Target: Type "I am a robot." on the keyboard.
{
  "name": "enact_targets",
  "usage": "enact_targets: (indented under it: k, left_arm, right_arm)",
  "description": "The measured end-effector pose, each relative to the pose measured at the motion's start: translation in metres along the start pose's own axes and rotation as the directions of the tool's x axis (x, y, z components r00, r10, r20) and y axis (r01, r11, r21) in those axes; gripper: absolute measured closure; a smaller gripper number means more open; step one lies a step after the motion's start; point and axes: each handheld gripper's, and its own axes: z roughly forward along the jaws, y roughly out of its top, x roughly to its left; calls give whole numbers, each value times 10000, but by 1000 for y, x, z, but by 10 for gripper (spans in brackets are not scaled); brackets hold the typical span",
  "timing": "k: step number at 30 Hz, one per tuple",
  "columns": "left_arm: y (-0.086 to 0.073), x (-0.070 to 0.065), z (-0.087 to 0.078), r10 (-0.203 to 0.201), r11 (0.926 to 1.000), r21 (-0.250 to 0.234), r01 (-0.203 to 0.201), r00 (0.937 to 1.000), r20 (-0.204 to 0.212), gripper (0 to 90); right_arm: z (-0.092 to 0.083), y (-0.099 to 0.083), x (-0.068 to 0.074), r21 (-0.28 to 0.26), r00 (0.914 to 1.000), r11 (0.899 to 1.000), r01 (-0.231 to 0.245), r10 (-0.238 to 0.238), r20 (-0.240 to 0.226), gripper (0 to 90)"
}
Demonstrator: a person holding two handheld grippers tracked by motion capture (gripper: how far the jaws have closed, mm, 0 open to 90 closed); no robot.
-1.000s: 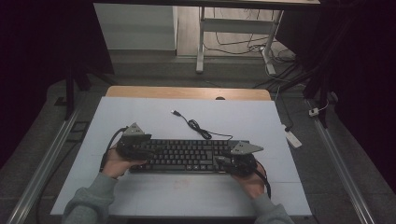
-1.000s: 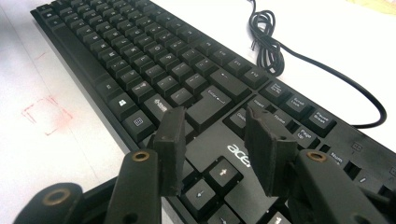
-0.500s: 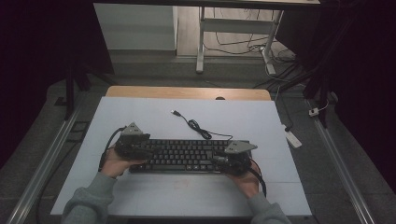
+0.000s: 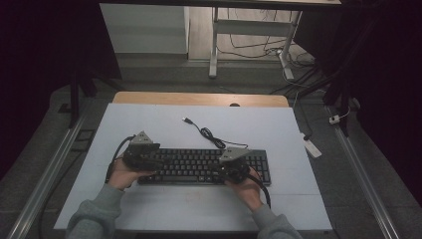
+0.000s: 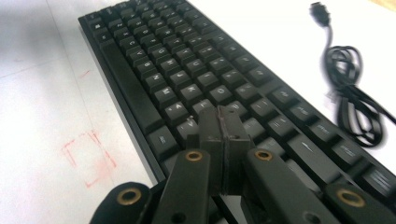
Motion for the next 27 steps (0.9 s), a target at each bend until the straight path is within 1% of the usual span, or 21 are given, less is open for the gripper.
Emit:
enact_targets:
  k: [2, 6, 11, 14, 19, 22, 24, 25, 27]
  left_arm:
    - [0, 0, 0, -12, 10000, -2, 12, 10000, -2, 282]
    - [-1, 0, 0, -14, 10000, 9, 14, 10000, 2, 281]
    - [-1, 0, 0, 2, 10000, 29, -2, 10000, 15, 282]
    - [-1, 0, 0, 43, 10000, 40, -43, 10000, 13, 281]
    - [-1, 0, 1, 15, 10000, 49, -15, 10000, -6, 282]
    - [-1, 0, 1, 64, 9999, 89, -64, 10000, -13, 281]
    - [-1, -1, 2, 80, 9999, 102, -80, 10000, -1, 281]
    - [-1, -1, 2, 83, 9999, 111, -83, 10000, 2, 280]
    - [-1, -1, 2, 87, 9999, 122, -87, 10000, -8, 280]
  right_arm:
    - [9, 3, 2, 212, 10000, 9997, 76, -75, -40, 896]
    - [22, 7, 6, 399, 9998, 9992, 95, -88, -179, 896]
    - [35, 11, 10, 662, 9996, 9976, 184, -170, -228, 895]
    - [39, 10, 10, 751, 9996, 9970, 171, -155, -219, 895]
    - [39, 9, 9, 877, 9998, 9961, 103, -89, -166, 896]
    - [40, 9, 8, 927, 9999, 9957, 66, -52, -159, 896]
    - [41, 8, 9, 1083, 9999, 9941, 87, -71, -146, 896]
    - [42, 7, 9, 1019, 9999, 9948, 17, -2, -152, 896]
    - [41, 7, 9, 1026, 9999, 9947, 34, -18, -163, 896]
